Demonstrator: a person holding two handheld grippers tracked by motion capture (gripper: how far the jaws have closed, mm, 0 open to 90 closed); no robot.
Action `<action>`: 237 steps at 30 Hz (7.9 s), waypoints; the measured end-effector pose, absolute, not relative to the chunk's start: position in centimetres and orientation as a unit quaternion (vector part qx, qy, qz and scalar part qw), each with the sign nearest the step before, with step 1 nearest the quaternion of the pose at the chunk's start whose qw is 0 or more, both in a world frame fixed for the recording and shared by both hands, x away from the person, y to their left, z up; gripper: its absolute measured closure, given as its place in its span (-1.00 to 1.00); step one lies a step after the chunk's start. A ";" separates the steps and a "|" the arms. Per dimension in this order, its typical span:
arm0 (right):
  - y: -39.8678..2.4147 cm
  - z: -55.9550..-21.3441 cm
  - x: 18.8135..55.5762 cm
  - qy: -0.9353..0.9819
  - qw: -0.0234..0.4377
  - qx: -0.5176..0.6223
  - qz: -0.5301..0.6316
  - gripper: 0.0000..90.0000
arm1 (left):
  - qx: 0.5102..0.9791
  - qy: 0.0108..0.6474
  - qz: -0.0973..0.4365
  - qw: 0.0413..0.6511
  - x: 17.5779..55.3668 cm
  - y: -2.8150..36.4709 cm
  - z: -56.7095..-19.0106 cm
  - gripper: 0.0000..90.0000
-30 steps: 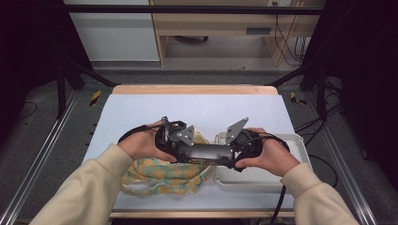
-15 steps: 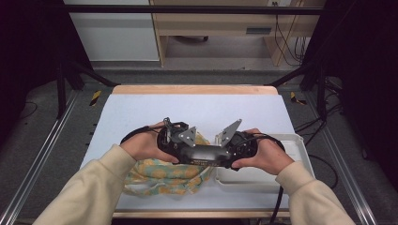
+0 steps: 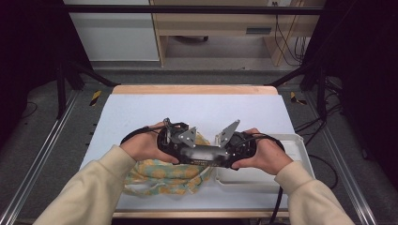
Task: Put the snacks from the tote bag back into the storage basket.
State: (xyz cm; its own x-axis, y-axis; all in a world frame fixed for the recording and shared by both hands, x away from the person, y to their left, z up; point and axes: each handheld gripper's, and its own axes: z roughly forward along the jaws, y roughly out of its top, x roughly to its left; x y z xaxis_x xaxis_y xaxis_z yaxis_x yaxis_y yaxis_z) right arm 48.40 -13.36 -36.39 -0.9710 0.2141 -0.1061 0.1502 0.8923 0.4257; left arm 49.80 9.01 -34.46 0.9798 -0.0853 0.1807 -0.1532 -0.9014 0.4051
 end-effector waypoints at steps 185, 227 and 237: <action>-26.5 -41.8 49.1 0.973 0.044 0.106 0.199 -0.63 | 0.933 0.190 0.128 0.278 48.0 27.3 -38.7 -0.71; -22.1 -35.4 47.9 0.836 0.191 0.344 0.382 -0.77 | 0.906 0.212 0.162 0.329 47.4 25.4 -36.3 -0.86; -20.4 -34.9 49.1 0.791 0.217 0.402 0.407 -0.83 | 0.903 0.218 0.165 0.332 47.9 24.2 -35.6 -0.89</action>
State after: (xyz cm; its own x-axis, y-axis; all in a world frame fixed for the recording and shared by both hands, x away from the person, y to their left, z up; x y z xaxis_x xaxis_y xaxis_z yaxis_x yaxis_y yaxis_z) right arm 49.10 -20.40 -34.91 -0.5828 0.8125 -0.0159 0.4590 0.3452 0.8186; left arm 47.94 24.25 -35.62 0.8507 0.5026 0.1538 0.2832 -0.6849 0.6713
